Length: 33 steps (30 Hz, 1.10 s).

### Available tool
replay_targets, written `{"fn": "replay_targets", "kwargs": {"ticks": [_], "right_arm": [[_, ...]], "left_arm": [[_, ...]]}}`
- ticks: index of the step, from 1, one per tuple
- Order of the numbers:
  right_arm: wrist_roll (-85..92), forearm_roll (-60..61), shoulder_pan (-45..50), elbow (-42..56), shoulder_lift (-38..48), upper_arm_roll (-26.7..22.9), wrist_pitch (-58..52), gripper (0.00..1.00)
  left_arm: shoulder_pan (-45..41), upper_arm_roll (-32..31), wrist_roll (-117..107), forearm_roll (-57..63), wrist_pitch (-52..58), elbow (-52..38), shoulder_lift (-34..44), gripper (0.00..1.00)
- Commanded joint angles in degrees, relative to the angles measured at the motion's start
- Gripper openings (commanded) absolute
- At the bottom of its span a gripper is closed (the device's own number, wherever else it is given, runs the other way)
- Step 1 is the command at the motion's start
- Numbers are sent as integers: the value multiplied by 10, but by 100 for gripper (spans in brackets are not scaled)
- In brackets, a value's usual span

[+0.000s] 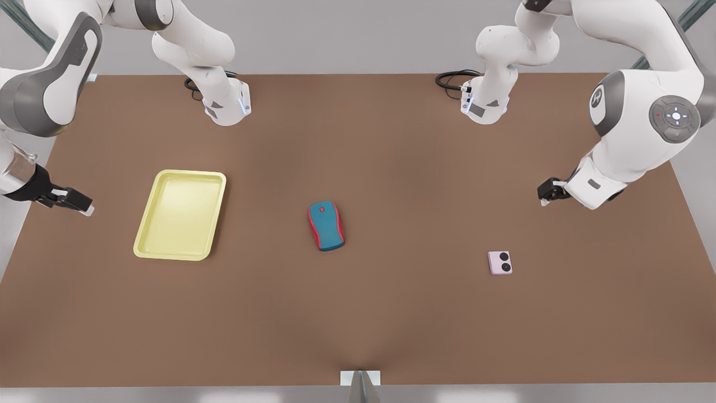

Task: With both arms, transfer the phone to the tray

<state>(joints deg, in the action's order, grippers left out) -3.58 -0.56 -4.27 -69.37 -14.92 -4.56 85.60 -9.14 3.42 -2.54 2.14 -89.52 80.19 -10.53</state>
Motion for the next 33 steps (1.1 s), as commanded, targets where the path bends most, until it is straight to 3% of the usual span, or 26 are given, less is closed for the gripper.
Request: {"fn": "replay_targets", "kwargs": {"ticks": [1,6,9,13,18,27,33], "right_arm": [[-18,1,1,0,0,0,2,100],[-18,6,-6,0,1,-3,1,100],[-18,3,-5,0,0,-5,2,100],[-17,13,0,-1,0,-1,-3,100],[53,28,-4,-22,-10,0,-25,100],[60,19,1,-16,-7,0,-33,100],[59,20,1,-16,-7,0,-34,100]], "left_arm": [[0,0,4,1,-23,1,-6,100],[-4,-2,2,-33,-115,5,-102,100],[-4,-3,3,-53,-282,105,-122,100],[-4,-3,10,-55,-409,146,-174,100],[-5,1,9,-59,-437,147,-216,100],[4,11,48,-59,-511,262,-216,100],[7,20,47,-60,-513,263,-229,100]]}}
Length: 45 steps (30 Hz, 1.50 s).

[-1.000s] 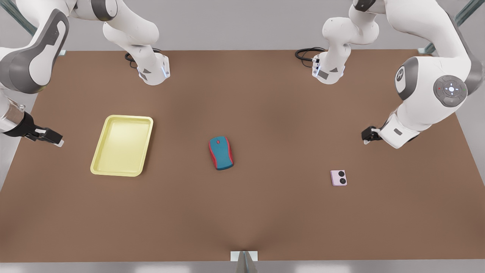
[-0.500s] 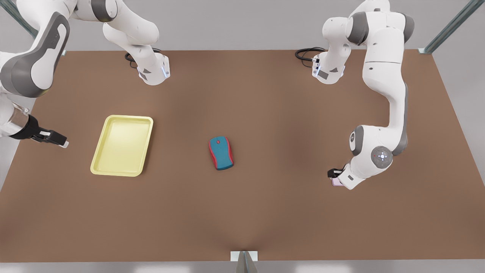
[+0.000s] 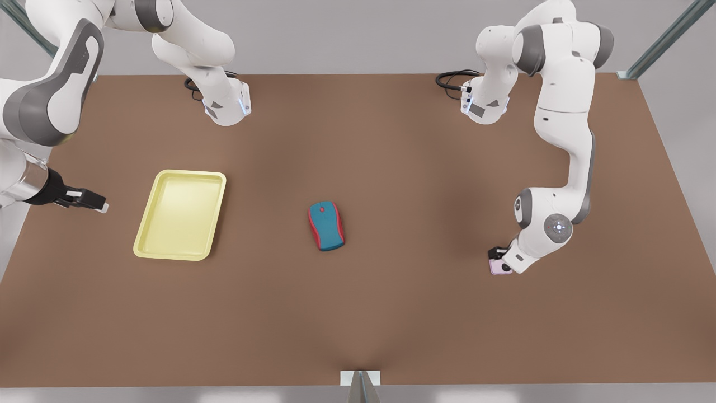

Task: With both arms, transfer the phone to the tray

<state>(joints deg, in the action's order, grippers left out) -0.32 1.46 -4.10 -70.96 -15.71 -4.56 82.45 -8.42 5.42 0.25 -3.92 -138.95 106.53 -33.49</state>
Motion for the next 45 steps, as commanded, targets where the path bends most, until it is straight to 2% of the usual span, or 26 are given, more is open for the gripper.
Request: {"fn": "replay_targets", "kwargs": {"ticks": [1,14,18,19,21,25,34,35,42,45], "right_arm": [[26,-1,0,0,1,0,-3,100],[25,-1,18,-1,-13,-4,-36,100],[25,-2,14,-21,-9,-4,-5,100],[24,-2,15,-21,-8,-5,-4,100],[23,6,16,-45,6,-7,10,100],[24,6,29,-43,6,-20,7,100],[23,-1,23,-45,-11,-15,5,100],[24,-1,23,-45,-12,-15,5,100],[29,0,17,-53,-12,-14,10,100],[29,-1,35,-54,-8,-35,3,100]], "left_arm": [[0,0,19,1,-19,0,-4,100],[-1,-2,19,-25,-34,-1,-37,100],[0,-2,19,-25,-37,-1,-46,100],[0,-2,19,-25,-37,-2,-46,92],[0,-3,19,-25,-35,-2,-47,88],[0,-3,19,-25,-35,-2,-47,86],[0,-5,19,-25,-32,-4,-46,82],[-1,-5,19,-25,-32,-4,-46,79],[-2,-7,16,-25,-28,-8,-46,79],[-10,-21,-13,-25,21,-39,-40,79]]}}
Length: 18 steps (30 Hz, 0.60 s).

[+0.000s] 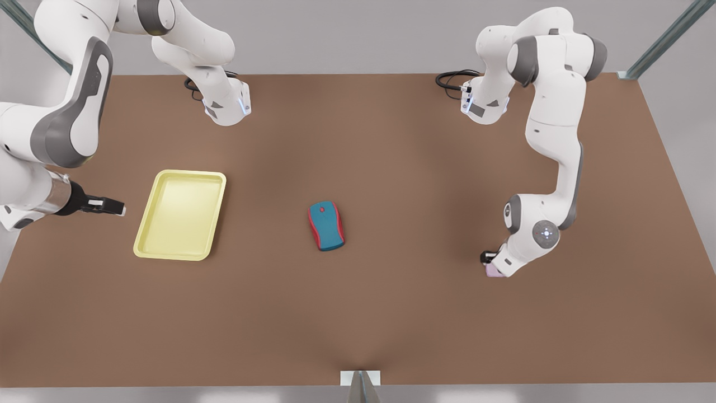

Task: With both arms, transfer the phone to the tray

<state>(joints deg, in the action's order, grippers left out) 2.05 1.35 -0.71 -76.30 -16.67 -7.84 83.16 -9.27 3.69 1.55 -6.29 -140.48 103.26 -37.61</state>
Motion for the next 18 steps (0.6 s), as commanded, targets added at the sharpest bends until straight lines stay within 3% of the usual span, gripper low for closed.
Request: {"fn": "replay_targets", "kwargs": {"ticks": [1,7,14,18], "right_arm": [[7,1,18,2,4,-17,-5,100],[8,2,19,21,-3,-15,-30,100],[8,8,20,14,-6,-13,-27,100],[6,8,20,12,-6,-13,-27,100]], "left_arm": [[-3,-10,-43,0,59,-20,3,79],[-152,-12,-283,3,185,-115,12,79],[-286,-14,-431,0,188,-252,-84,79],[-307,-13,-432,3,180,-264,-112,79]]}}
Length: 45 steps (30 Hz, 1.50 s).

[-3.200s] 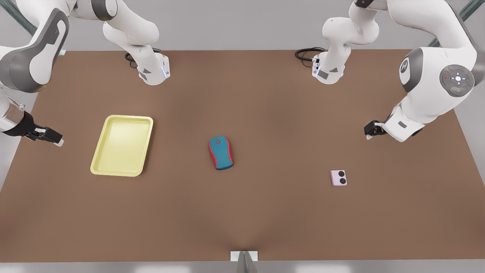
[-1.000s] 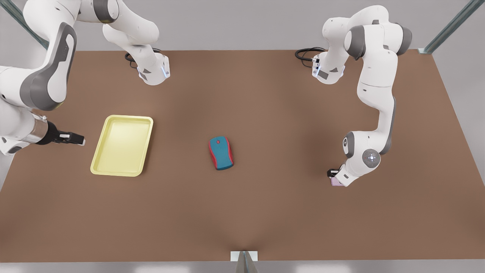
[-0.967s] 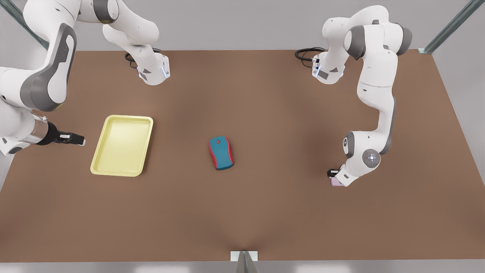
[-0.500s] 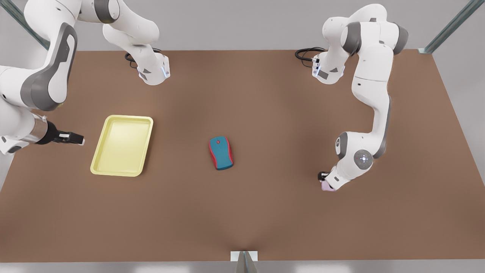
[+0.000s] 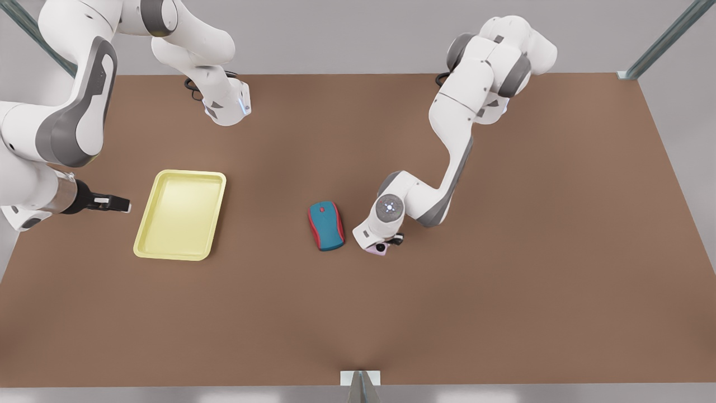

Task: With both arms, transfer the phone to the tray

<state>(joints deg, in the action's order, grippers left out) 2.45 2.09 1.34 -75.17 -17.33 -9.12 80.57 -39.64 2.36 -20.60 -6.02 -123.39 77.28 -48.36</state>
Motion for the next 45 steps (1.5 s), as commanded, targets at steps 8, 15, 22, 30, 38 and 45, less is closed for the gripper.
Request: {"fn": "replay_targets", "kwargs": {"ticks": [8,15,22,30,38,45], "right_arm": [[3,-5,1,-4,-3,0,-1,100],[4,-1,0,-3,-4,0,-1,100],[11,3,-2,-2,-5,-1,-2,100],[2,13,13,2,-9,4,-2,100],[-255,42,125,-1,-44,74,83,100],[-503,71,253,142,-254,72,221,100]], "left_arm": [[-15,0,-179,5,-4,-28,-29,79],[-16,0,-50,8,-23,-24,-34,79],[-27,0,-29,34,-42,-24,-44,88],[-17,13,-32,29,75,-28,29,100],[82,229,168,-70,364,-30,262,100],[376,-91,185,84,406,33,427,100]]}}
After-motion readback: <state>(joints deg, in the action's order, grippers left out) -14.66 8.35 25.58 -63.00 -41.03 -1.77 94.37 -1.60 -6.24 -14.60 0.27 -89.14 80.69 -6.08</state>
